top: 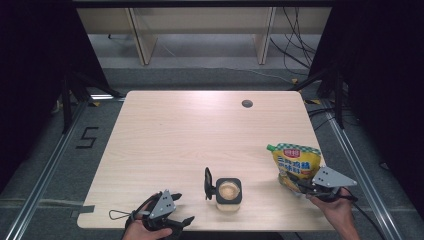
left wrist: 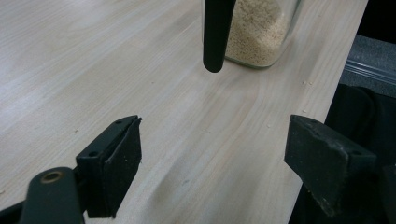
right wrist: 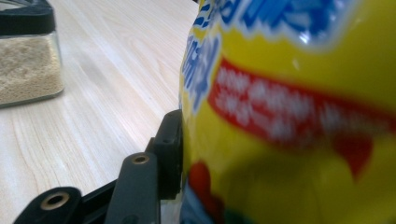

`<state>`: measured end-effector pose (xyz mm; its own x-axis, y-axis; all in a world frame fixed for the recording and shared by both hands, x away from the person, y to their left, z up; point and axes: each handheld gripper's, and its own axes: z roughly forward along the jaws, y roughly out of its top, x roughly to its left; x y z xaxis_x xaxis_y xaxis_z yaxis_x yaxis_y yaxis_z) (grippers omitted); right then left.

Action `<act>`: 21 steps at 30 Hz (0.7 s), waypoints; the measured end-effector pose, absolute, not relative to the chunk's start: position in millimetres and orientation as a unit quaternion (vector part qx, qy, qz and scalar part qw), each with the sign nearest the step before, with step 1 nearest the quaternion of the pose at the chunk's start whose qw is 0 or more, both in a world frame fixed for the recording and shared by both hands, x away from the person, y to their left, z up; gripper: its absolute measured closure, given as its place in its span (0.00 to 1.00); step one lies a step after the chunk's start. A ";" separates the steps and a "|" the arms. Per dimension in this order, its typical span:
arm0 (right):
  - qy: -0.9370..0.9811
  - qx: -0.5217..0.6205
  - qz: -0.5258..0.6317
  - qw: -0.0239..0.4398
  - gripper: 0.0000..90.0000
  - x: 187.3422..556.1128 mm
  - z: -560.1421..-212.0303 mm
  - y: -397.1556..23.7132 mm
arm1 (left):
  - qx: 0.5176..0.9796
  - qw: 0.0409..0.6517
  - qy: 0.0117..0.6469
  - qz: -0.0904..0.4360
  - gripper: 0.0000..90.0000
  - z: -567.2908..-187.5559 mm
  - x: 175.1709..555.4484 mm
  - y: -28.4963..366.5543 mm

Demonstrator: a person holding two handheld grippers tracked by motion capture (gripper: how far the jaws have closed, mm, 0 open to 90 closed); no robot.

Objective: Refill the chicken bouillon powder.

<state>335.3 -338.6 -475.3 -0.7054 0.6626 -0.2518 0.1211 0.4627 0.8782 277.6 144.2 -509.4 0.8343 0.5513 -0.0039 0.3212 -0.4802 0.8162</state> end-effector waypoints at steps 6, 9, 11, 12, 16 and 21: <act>0.794 0.260 0.458 0.304 0.64 334.7 -474.4 -343.7 | 0.847 0.446 0.257 0.133 0.20 -510.1 278.0 144.3; 0.798 0.271 0.461 0.277 0.64 334.9 -474.9 -345.2 | 0.849 0.442 0.255 0.135 0.20 -509.2 277.3 144.9; 0.790 0.279 0.470 0.278 0.64 336.1 -476.4 -348.5 | 0.851 0.439 0.255 0.133 0.20 -508.7 277.9 145.1; 0.786 0.290 0.475 0.270 0.64 335.9 -477.8 -349.8 | 0.849 0.442 0.257 0.134 0.20 -509.5 277.6 144.3; 0.776 0.291 0.495 0.262 0.64 340.4 -482.3 -354.8 | 0.850 0.441 0.254 0.132 0.20 -510.0 278.2 143.3; 0.771 0.298 0.508 0.243 0.63 339.3 -484.9 -349.2 | 0.856 0.432 0.250 0.134 0.20 -510.7 279.1 142.8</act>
<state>339.3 -349.2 -484.9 -0.7037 0.7068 -0.0719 0.2131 0.3065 0.9277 279.1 142.8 -510.7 0.8387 0.5444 0.0137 0.3121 -0.5012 0.8071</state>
